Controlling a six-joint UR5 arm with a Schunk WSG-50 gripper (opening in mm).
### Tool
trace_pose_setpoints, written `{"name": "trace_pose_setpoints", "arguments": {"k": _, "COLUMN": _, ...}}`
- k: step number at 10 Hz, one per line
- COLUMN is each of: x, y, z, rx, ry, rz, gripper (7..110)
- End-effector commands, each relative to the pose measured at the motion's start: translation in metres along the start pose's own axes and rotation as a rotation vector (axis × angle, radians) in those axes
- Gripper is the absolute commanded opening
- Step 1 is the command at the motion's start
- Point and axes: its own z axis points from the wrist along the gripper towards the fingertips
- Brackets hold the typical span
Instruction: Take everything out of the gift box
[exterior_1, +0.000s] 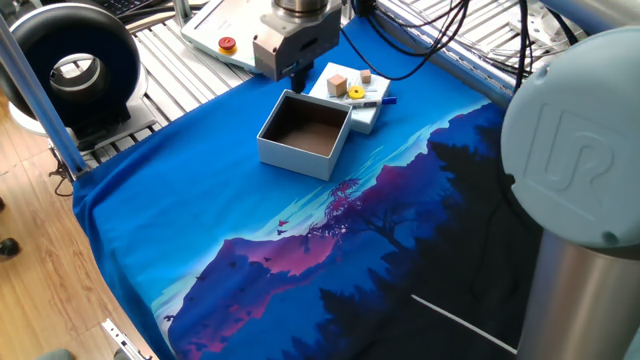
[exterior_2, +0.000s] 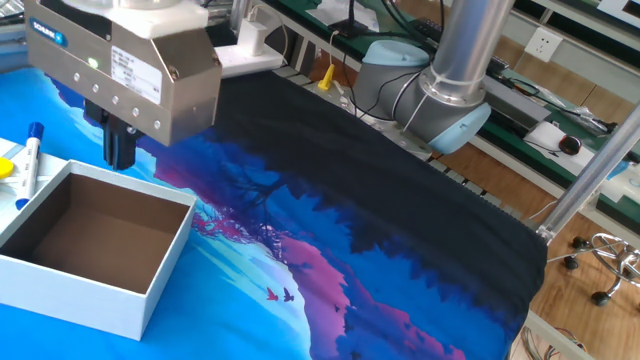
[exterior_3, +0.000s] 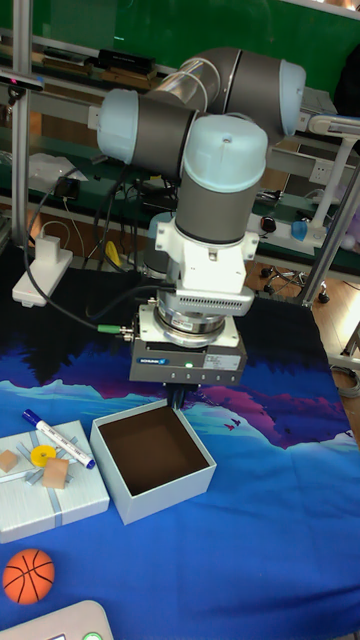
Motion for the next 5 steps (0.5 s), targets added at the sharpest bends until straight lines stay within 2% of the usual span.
{"name": "trace_pose_setpoints", "arguments": {"k": 1, "x": 0.002, "y": -0.002, "z": -0.001, "rx": -0.009, "ry": 0.023, "rz": 0.01, "gripper": 7}}
{"name": "trace_pose_setpoints", "arguments": {"k": 5, "x": -0.007, "y": 0.011, "z": 0.007, "rx": -0.07, "ry": 0.027, "rz": -0.007, "gripper": 7}}
